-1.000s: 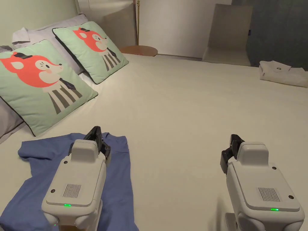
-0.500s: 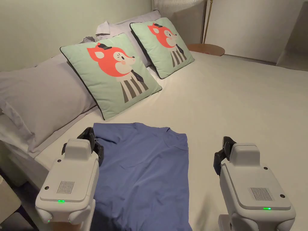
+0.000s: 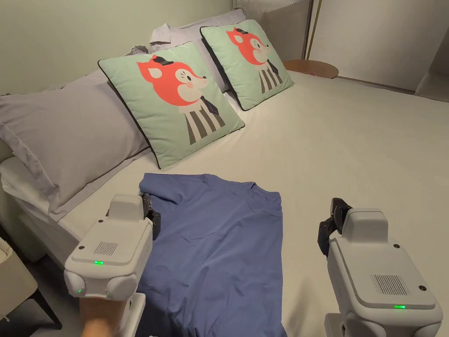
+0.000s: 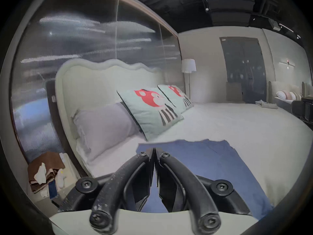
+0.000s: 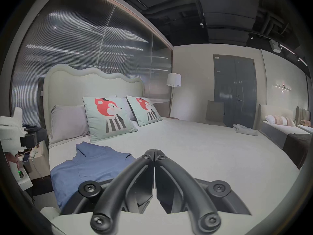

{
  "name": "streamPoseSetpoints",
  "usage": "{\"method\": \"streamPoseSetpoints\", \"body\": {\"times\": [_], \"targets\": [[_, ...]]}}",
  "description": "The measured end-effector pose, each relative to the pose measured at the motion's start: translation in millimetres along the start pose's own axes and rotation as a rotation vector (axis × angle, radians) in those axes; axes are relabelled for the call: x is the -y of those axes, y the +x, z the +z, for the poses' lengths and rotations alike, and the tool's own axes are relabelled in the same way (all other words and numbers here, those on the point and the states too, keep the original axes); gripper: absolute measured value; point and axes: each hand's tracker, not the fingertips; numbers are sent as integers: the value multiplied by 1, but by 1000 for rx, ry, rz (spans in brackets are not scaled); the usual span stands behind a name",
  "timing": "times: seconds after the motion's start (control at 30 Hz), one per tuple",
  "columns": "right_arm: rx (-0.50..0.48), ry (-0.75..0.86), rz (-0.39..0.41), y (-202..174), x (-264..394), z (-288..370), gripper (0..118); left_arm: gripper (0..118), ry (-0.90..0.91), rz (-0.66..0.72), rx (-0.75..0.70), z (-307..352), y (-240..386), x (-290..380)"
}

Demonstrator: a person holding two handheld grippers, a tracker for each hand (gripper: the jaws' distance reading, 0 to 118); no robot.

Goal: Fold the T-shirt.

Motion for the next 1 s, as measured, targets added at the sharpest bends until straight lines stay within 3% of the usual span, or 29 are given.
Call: {"method": "streamPoseSetpoints", "body": {"times": [0.1,0.13,0.2,0.23,0.27,0.33,0.37,0.43,0.6,0.67,0.73,0.8,0.83,0.87,1.0], "targets": [[12,-3,4,6,-2,6,1,1,-89,-13,66,-20,15,-1],[17,-5,4,9,-2,6,1,8,-119,-23,80,-27,21,-1],[26,-9,6,14,-2,5,1,32,-209,-32,143,-43,34,-2],[31,-11,7,17,-2,7,1,55,-243,-25,173,-52,41,-1],[36,-13,8,20,-2,7,1,70,-307,-29,203,-60,47,1],[46,-20,9,25,-1,6,1,75,-406,-22,234,-78,62,6],[49,-23,8,29,0,5,1,86,-465,-33,239,-87,70,9],[59,-32,6,34,2,5,1,96,-529,-48,241,-102,83,17],[76,-56,8,46,9,6,1,94,-661,-29,228,-133,103,43],[82,-66,12,51,12,7,1,77,-685,-48,229,-132,110,50],[91,-73,12,55,14,9,1,69,-634,-79,222,-124,113,50],[100,-81,3,60,15,10,1,43,-632,-111,282,-117,115,46],[104,-85,-7,62,16,11,1,15,-620,-132,277,-113,116,43],[105,-86,-15,64,15,12,1,5,-607,-159,273,-111,118,43],[113,-78,-41,67,12,20,1,5,-559,-210,291,-98,118,37]]}}
